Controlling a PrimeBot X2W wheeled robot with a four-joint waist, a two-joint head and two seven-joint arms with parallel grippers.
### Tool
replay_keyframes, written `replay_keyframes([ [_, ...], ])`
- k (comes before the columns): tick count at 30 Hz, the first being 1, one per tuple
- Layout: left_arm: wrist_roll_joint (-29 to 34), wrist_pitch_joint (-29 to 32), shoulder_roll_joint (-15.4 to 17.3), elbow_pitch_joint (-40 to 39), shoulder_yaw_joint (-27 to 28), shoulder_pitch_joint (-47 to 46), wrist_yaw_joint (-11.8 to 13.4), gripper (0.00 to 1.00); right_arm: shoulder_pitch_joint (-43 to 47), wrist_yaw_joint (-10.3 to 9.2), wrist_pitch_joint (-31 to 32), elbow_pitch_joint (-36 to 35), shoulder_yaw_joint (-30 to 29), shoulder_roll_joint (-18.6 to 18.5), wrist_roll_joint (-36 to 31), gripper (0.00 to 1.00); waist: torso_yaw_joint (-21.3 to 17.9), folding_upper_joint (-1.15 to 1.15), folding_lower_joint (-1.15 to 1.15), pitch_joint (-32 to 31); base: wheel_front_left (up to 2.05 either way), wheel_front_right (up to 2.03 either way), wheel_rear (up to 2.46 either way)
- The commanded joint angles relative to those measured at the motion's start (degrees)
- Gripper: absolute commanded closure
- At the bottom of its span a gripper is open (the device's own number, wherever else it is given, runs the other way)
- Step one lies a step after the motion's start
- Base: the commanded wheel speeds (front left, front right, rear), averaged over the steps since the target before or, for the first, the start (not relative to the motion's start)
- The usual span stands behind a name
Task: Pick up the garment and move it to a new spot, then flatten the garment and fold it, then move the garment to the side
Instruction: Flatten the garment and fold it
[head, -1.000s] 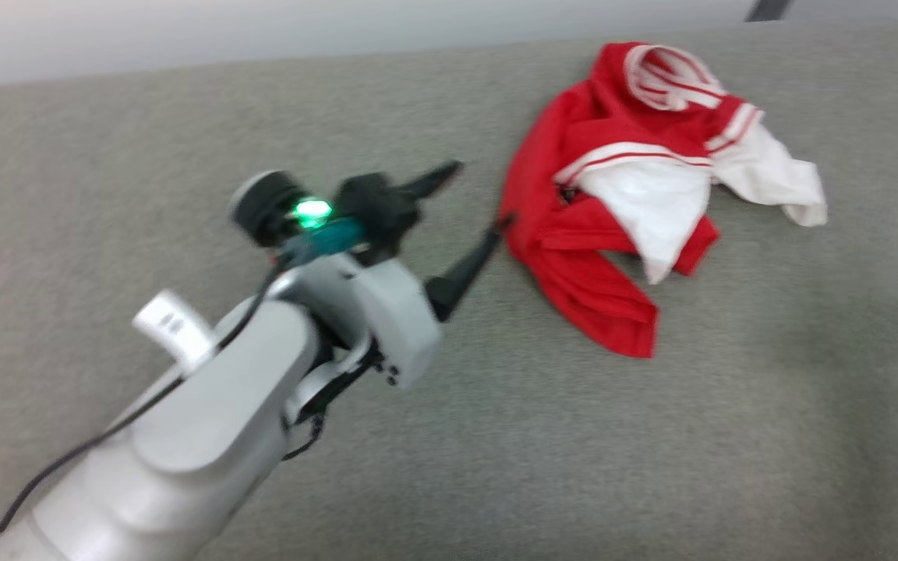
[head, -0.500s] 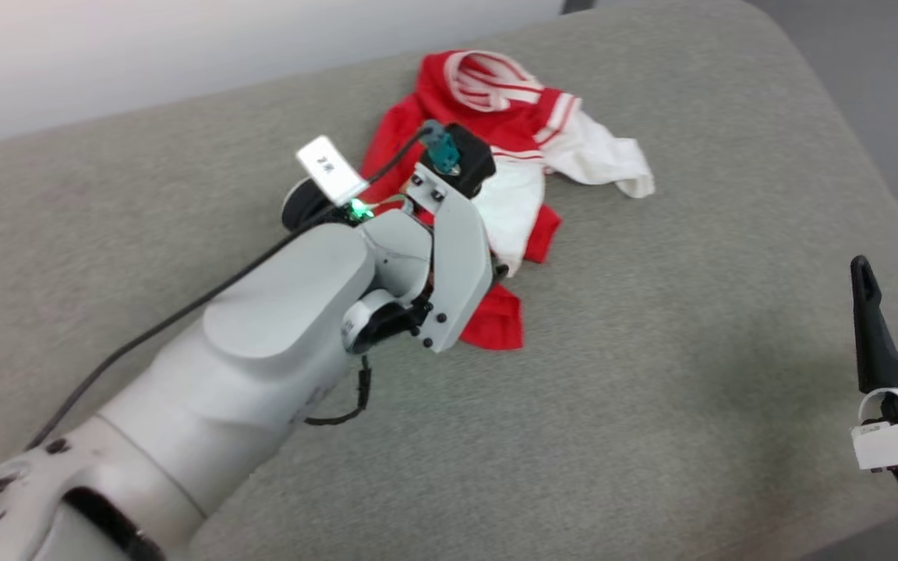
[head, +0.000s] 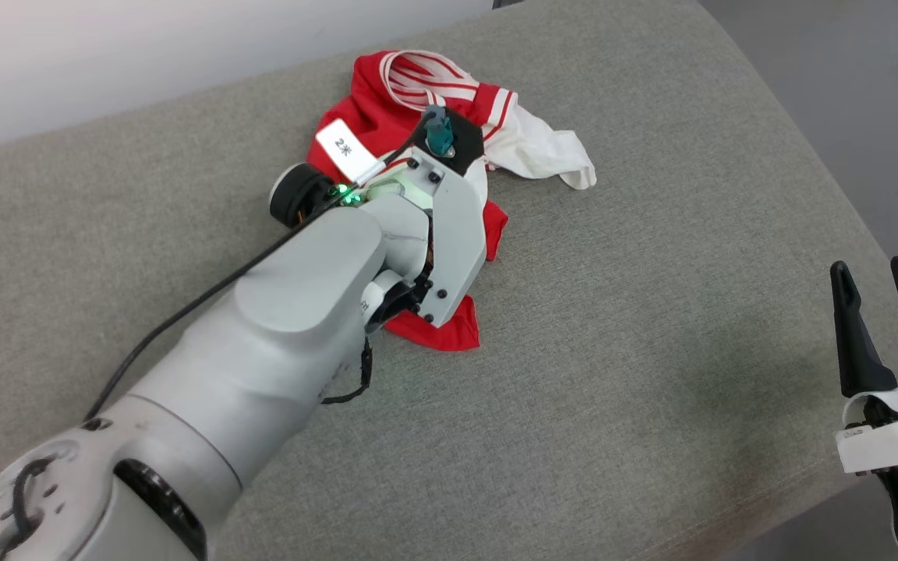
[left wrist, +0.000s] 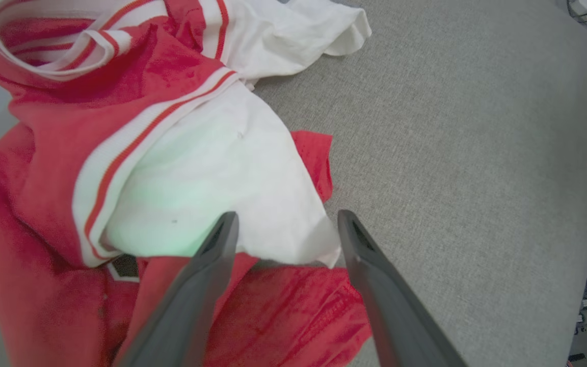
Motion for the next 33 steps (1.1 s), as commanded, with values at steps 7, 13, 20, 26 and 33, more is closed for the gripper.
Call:
replay_keyframes([
  [7,2.35,-2.69,-1.25,5.5,-2.12,-1.35,-0.77,0.0,-1.98,-0.08,-0.03,0.63,1.38,0.78,-0.62,0.0,-0.26,0.0,0.0,1.48,0.0,0.0,0.0],
  [13,3.86,-4.67,-1.81,8.61,-3.57,-2.34,-1.15,0.03,-2.8,-0.08,-0.03,0.99,2.19,1.04,-0.58,0.0,-0.43,0.0,0.0,2.19,0.0,0.0,0.0],
  [20,3.54,-6.31,-2.84,11.49,-4.36,-3.04,-2.01,1.0,-3.22,-0.08,-0.03,1.18,2.03,0.96,-0.37,0.0,-0.38,0.0,0.0,2.16,0.0,0.0,0.0],
  [26,0.73,-8.14,-3.75,11.0,-3.12,-3.62,-2.45,1.0,-1.22,-0.08,-0.03,1.26,0.28,0.44,-0.61,0.0,1.42,0.0,0.0,0.51,0.0,0.0,0.0],
  [33,-8.86,-8.83,0.11,6.98,4.5,-4.77,-2.51,1.0,1.49,-0.08,-0.04,1.11,-1.34,-0.12,-0.91,0.0,6.24,0.0,0.0,-2.36,0.0,0.0,0.0],
])
